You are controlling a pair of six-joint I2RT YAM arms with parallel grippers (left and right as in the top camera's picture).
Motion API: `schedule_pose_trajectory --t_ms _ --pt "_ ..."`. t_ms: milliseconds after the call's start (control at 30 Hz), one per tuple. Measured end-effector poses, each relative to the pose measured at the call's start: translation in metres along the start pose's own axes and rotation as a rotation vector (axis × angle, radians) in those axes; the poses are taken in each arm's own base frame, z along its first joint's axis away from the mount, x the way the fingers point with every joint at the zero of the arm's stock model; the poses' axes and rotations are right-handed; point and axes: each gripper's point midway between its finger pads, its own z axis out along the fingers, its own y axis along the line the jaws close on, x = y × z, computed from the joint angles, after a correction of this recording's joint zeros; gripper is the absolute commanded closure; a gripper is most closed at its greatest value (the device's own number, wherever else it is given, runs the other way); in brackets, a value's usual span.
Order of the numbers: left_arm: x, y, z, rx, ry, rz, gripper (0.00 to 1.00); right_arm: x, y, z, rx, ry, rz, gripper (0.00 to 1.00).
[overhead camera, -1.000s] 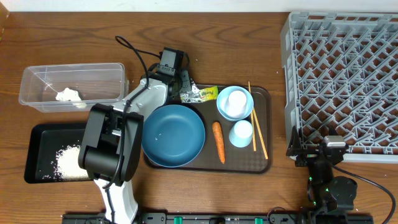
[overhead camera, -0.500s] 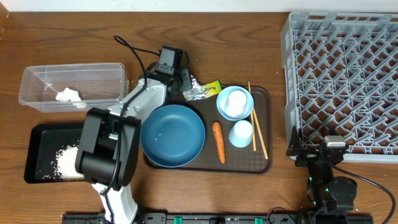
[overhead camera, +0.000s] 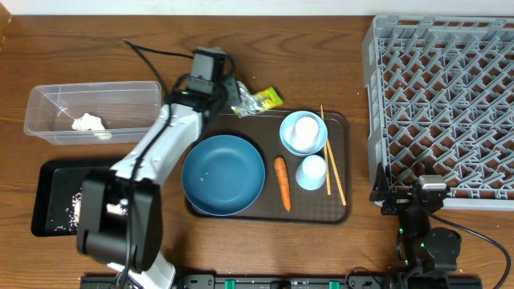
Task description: Sort waste into correct bins and load items into the dishwasher rack
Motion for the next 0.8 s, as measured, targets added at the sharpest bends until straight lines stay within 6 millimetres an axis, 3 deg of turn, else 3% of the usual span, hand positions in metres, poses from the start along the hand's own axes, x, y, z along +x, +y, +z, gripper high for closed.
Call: schedule_pose_trajectory --t_ms 200,367,600,800 --pt "-0.047 0.042 -0.046 -0.041 -0.127 -0.09 0.94 0.0 0.0 0.0 0.0 0.0 0.0 0.01" --pt "-0.076 0.104 -0.088 -0.154 -0.225 -0.193 0.94 0.0 0.0 0.0 0.0 0.0 0.0 0.01" --pt "-0.073 0.195 -0.114 -0.377 -0.24 -0.33 0.94 0.0 0.0 0.0 0.0 0.0 0.0 0.01" --pt "-0.073 0.241 -0.132 -0.468 -0.269 -0.408 0.94 0.0 0.0 0.0 0.0 0.0 0.0 0.01"
